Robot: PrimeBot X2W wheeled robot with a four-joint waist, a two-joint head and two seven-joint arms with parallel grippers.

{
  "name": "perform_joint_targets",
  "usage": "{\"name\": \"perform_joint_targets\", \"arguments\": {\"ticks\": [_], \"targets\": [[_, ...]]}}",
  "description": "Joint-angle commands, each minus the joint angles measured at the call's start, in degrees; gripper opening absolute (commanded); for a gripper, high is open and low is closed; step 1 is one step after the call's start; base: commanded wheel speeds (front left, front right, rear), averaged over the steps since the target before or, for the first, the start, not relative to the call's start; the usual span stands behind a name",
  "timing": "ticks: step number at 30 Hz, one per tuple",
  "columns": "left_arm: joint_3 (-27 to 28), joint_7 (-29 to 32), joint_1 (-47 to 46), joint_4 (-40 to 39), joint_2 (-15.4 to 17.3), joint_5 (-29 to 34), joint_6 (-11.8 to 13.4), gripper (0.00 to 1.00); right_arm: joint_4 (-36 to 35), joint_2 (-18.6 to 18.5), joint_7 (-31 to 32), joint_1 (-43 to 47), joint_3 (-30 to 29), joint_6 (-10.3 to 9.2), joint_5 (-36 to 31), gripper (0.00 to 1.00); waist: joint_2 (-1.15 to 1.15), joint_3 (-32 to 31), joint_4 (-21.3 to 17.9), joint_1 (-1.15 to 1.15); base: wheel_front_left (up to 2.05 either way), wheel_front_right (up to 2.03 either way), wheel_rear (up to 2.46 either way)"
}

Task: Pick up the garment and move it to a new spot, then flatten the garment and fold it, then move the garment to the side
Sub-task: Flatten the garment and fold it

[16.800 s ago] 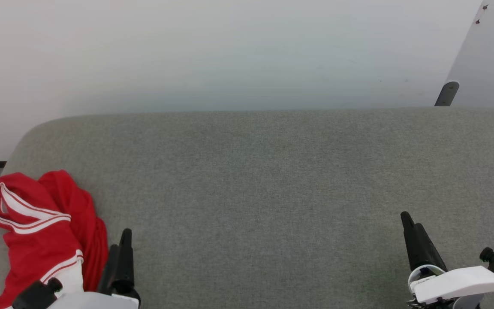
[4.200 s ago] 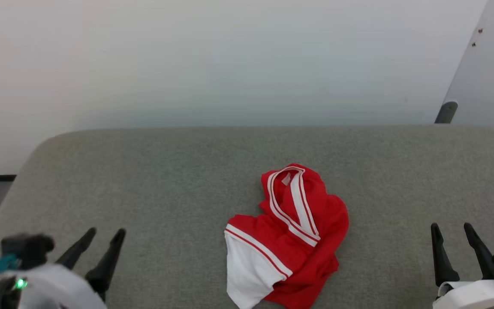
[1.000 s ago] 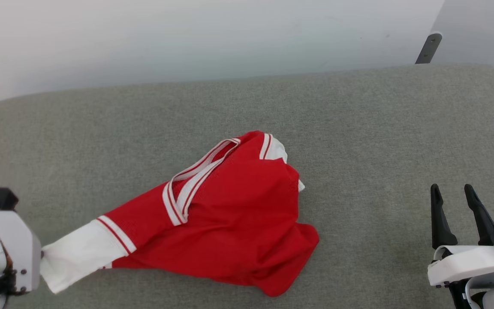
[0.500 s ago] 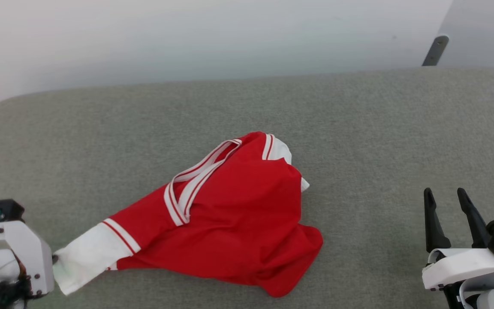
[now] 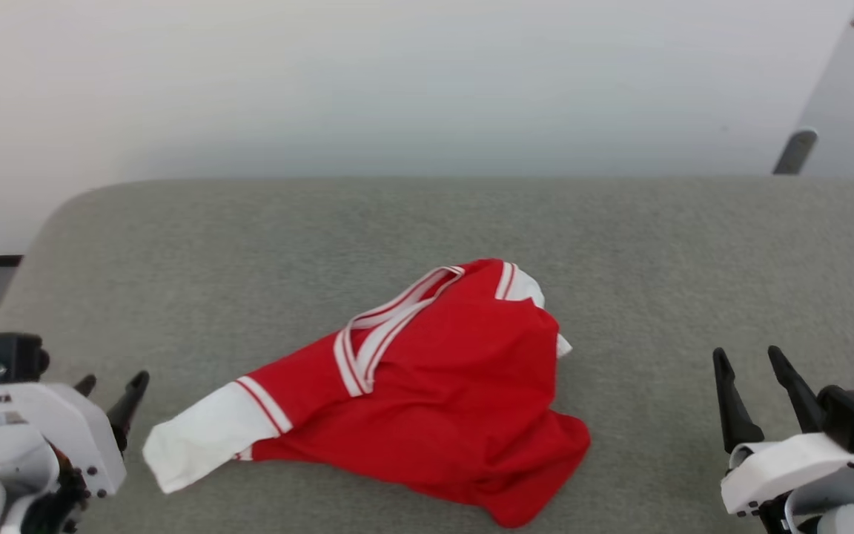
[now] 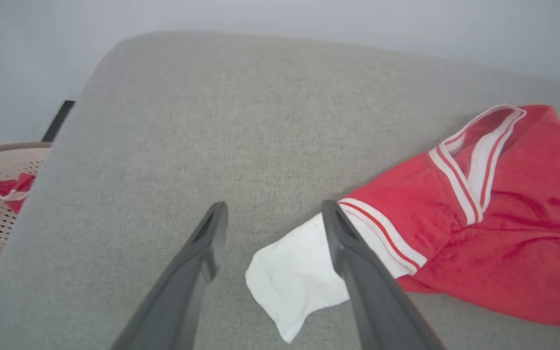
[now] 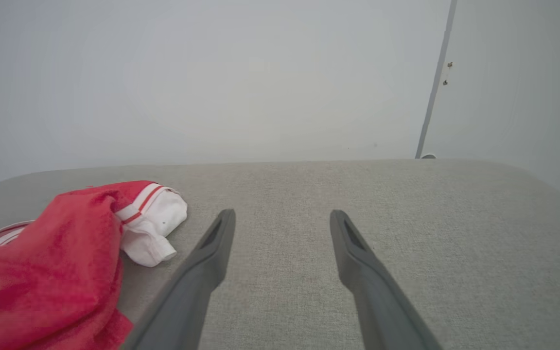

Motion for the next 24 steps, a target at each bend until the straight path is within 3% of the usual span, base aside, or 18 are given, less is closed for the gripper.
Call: {"name": "perform_joint_targets", "arguments": {"ticks": [1,17,24], "targets": [[0.96,-3.51,2.30,-2.19,-0.73,0.93,1.00,1.00,-0.04,-0.38,0.60,-1.01,0.40,-0.04,0.47,1.00,0.00,-1.82,2.51,0.00,0.00,0.00,0.00],[7.09,-32.13,17.48,-14.31,-6.88,6.98,6.77,1.00,3.46,-2.48,8.73,-4.73,3.00,-0.04,3.17,1.00,0.00,-4.56,11.72,0.00,0.00,0.00,0.00],[8.06,-36.21,20.26,-15.75,-9.38,9.32,6.66,1.00,5.83,-3.65,14.74,-8.47,3.09,-0.04,4.57,1.00,0.00,-4.10,15.57,0.00,0.00,0.00,0.00]]}}
